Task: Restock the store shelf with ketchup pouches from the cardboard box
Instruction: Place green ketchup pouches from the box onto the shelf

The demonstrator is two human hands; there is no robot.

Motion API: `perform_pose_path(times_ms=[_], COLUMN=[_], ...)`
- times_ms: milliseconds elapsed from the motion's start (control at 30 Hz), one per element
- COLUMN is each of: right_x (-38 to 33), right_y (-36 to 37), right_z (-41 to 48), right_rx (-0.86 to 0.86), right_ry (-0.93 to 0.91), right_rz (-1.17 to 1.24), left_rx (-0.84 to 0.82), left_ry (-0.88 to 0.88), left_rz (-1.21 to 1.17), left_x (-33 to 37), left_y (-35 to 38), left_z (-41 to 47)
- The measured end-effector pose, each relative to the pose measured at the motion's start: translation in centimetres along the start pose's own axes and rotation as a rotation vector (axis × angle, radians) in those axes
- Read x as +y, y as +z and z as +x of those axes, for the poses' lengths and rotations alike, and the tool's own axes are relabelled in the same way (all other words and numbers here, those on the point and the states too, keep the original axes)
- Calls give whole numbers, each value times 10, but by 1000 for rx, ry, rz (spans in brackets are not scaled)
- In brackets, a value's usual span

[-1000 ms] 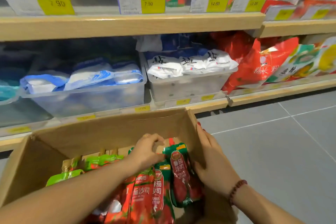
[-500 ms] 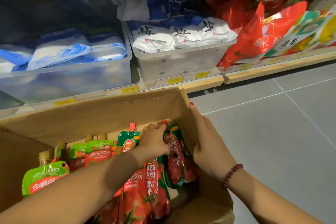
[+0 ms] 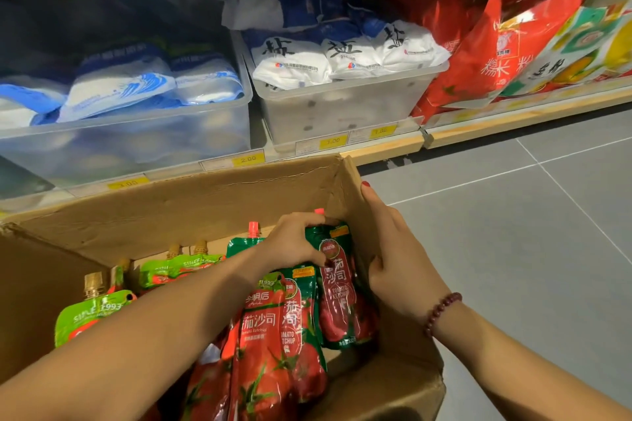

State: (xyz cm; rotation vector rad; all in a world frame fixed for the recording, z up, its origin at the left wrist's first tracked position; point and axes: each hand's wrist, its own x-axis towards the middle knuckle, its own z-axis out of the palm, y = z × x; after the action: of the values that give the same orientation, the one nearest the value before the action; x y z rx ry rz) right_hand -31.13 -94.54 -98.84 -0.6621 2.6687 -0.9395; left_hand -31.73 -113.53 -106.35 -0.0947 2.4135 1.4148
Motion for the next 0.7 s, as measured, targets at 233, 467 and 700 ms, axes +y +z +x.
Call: perform_pose_path(times_ms=[233,467,700], right_x=[-3,-8,-63], right_y=[-1,-10,-46], right_z=[2,3,33], right_rx=[16,-28,-107], right_ry=[-36,-114,-316], right_rz=[13,-34,156], left_rx=[139,298,439], left_ry=[52,184,332], left_rz=[-202,-265,-296], left_x=[32,69,122], left_y=[-14,-56,-128], left_z=[-17,-39,-82])
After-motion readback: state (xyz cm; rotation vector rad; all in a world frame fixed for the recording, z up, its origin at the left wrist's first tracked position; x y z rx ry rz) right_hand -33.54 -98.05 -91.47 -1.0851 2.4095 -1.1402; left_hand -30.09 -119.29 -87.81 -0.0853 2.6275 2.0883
